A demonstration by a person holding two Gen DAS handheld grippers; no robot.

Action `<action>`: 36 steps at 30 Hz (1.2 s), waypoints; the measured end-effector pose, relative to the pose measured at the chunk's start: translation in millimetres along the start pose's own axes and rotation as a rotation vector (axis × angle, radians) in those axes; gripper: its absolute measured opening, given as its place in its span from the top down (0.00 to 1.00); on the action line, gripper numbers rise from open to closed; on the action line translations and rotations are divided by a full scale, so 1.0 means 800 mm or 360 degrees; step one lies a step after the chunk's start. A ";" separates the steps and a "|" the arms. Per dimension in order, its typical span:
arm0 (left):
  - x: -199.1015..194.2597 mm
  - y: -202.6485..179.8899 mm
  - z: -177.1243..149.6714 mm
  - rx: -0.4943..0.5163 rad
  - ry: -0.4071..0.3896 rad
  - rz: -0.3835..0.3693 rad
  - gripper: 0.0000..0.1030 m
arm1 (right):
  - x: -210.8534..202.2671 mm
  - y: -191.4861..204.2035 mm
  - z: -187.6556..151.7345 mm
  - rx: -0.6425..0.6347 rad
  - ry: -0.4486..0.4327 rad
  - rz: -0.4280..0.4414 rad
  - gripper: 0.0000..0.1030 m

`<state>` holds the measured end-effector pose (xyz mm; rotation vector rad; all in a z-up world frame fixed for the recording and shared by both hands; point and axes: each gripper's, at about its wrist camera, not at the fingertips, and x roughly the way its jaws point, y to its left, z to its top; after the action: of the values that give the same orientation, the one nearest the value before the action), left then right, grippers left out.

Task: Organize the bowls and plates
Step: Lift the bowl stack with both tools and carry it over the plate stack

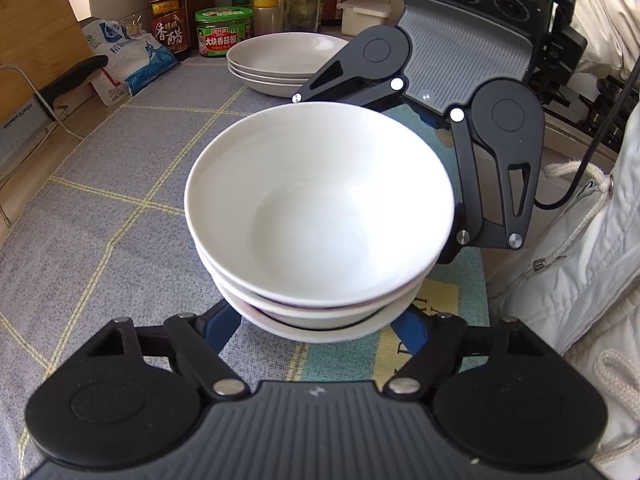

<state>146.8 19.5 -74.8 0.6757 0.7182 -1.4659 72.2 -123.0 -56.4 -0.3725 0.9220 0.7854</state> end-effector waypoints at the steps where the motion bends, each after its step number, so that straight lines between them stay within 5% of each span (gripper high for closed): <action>1: 0.000 0.001 0.000 0.0003 -0.0003 -0.0006 0.22 | 0.000 -0.001 0.000 0.0001 -0.0001 0.0003 0.13; 24: -0.008 0.000 0.004 0.0045 -0.0028 -0.0008 0.21 | -0.003 -0.007 0.004 0.0018 0.0013 0.0049 0.13; 36: 0.009 -0.014 0.067 -0.0028 -0.0063 0.0083 0.21 | -0.051 -0.049 -0.014 -0.0103 0.0000 0.0070 0.13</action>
<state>136.8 -26.8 -46.1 0.6455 0.6776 -1.4198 80.5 -173.7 -30.8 -0.4104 0.9089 0.8569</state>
